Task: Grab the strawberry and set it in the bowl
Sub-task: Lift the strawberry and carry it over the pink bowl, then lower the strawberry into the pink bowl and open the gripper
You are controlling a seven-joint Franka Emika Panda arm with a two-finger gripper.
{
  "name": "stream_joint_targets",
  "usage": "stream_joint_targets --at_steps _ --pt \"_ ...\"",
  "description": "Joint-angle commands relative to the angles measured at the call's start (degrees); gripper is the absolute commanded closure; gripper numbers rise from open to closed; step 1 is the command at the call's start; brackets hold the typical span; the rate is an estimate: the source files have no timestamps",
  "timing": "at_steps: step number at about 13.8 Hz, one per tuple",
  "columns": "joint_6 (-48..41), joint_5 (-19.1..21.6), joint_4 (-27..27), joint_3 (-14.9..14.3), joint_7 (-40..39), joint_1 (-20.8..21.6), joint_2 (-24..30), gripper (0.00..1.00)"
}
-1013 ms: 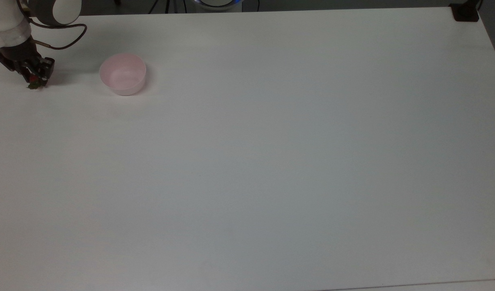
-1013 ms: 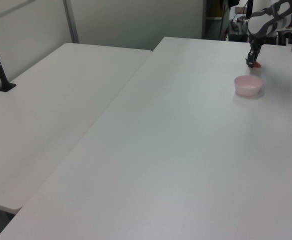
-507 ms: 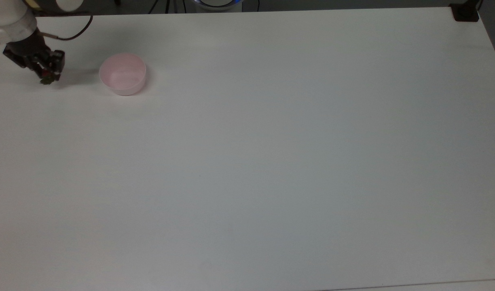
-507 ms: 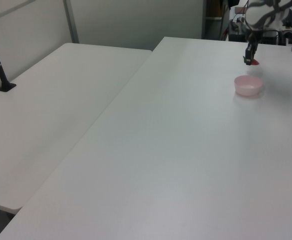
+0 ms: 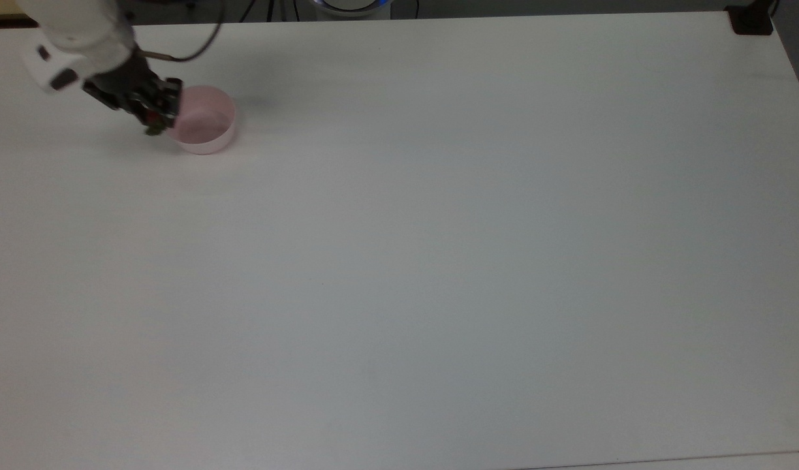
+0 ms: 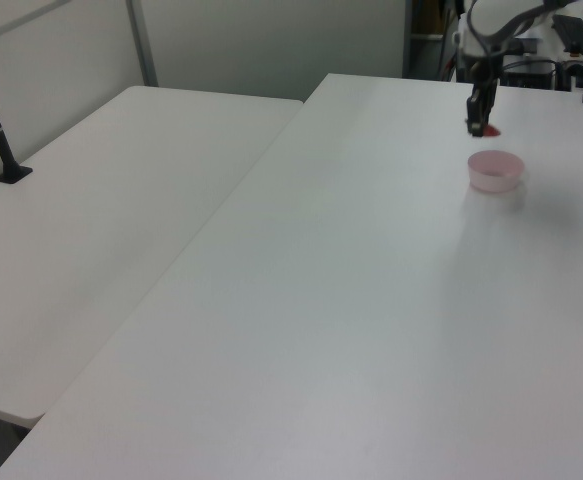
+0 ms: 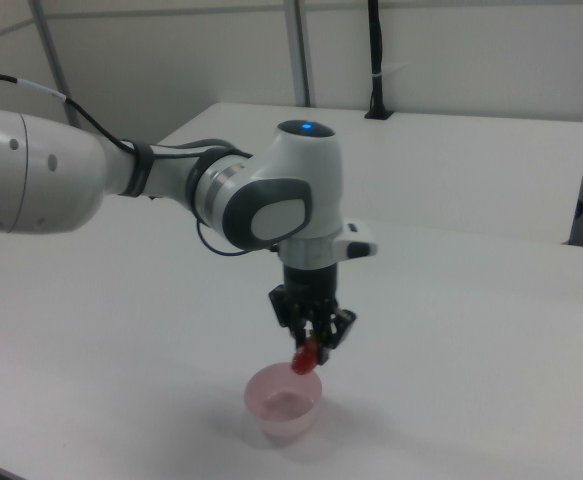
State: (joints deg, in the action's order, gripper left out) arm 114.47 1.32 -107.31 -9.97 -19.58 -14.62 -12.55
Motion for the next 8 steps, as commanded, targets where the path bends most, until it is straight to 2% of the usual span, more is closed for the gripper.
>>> stream_joint_targets --at_steps 1,4,6,7,8 --pt "0.32 -0.79 -3.69 -0.40 4.89 3.28 0.25 0.82" --pt "-0.29 -2.71 -5.27 -0.40 6.92 4.34 0.51 0.82" --pt "-0.30 -7.27 -7.03 -0.31 6.93 4.17 -0.45 0.76" --pt "-0.38 -8.25 -7.38 -0.31 6.93 4.25 -1.24 0.55" --pt "-0.38 -8.26 -7.39 -0.31 6.93 4.25 -1.16 0.25"
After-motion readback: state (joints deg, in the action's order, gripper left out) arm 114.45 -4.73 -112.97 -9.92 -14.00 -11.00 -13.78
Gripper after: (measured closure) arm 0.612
